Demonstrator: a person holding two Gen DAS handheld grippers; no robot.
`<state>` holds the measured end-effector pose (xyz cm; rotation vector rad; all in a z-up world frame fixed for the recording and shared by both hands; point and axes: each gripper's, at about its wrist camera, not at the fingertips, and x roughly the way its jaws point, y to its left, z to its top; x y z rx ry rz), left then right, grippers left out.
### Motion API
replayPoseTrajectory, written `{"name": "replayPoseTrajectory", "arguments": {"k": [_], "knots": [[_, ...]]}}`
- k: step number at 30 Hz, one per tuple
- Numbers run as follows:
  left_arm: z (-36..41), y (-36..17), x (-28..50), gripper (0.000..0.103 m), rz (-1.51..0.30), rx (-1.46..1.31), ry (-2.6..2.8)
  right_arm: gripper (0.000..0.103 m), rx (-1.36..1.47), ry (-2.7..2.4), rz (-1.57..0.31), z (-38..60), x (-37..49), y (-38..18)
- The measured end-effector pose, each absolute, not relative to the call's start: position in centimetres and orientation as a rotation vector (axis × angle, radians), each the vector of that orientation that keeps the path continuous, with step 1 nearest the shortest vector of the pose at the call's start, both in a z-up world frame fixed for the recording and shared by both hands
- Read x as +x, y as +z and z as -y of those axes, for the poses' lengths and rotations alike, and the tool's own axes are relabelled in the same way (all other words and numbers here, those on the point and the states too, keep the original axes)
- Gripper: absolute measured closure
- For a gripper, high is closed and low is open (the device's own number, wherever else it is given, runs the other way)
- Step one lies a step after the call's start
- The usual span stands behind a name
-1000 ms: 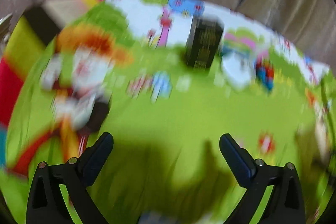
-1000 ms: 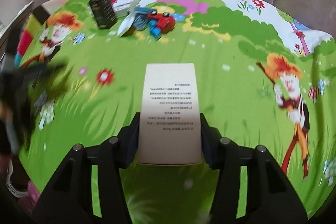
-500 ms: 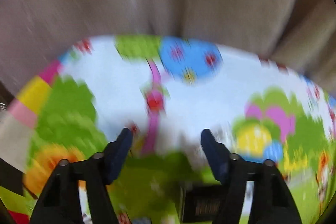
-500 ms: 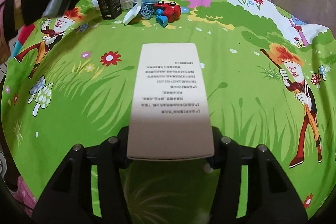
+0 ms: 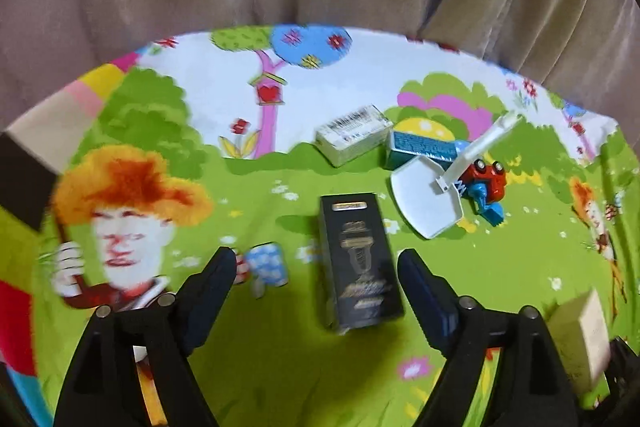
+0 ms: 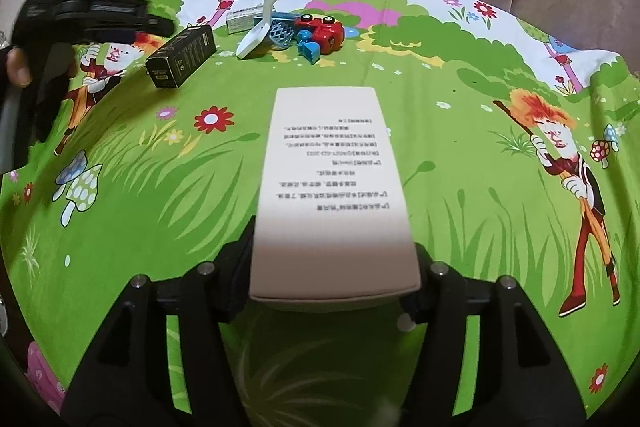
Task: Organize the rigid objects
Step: 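Grasp a white printed box with the right gripper while the left grasps the black DORMI box, then lift both held boxes and carry them over the white bin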
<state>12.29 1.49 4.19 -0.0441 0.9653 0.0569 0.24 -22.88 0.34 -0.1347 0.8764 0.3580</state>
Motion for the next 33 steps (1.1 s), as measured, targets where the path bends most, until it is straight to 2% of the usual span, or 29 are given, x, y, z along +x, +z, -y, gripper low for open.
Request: {"name": "replayPoseTrajectory", "arguments": {"k": [3,4,6,12,20,21,22,23,33], "knots": [[-0.7,1.9,14.4,0.019,-1.001,-0.017,0.119,0.037,-0.137,0.357,-0.875,22.9,0.2,0.3],[-0.6,1.5,14.6,0.028,-1.007,-0.025,0.116,0.037,-0.135,0.359,-0.876,22.9,0.2,0.3],[-0.6,0.8,14.0,0.064,-0.977,-0.039,0.143,0.034,-0.131,0.366,-0.877,23.0,0.2,0.3],[0.1,2.9,5.6,0.064,-0.864,-0.032,0.085,0.025,-0.129,0.393,-0.881,22.8,0.2,0.2],[-0.4,3.2,-6.2,0.063,-0.846,-0.084,0.045,0.021,-0.151,0.374,-0.888,22.0,1.2,0.2],[-0.6,3.3,-7.1,0.063,-0.843,-0.090,0.042,0.023,-0.149,0.368,-0.888,22.0,1.4,0.2],[-0.6,3.2,-7.7,0.063,-0.843,-0.098,0.040,0.032,-0.150,0.361,-0.883,21.9,1.5,0.2],[-0.8,3.2,-7.9,0.063,-0.850,-0.105,0.042,0.049,-0.146,0.355,-0.871,21.9,1.5,0.4],[-1.1,3.0,-10.1,0.063,-0.861,-0.125,0.057,0.049,-0.164,0.395,-0.842,19.1,-4.0,2.4]]}}
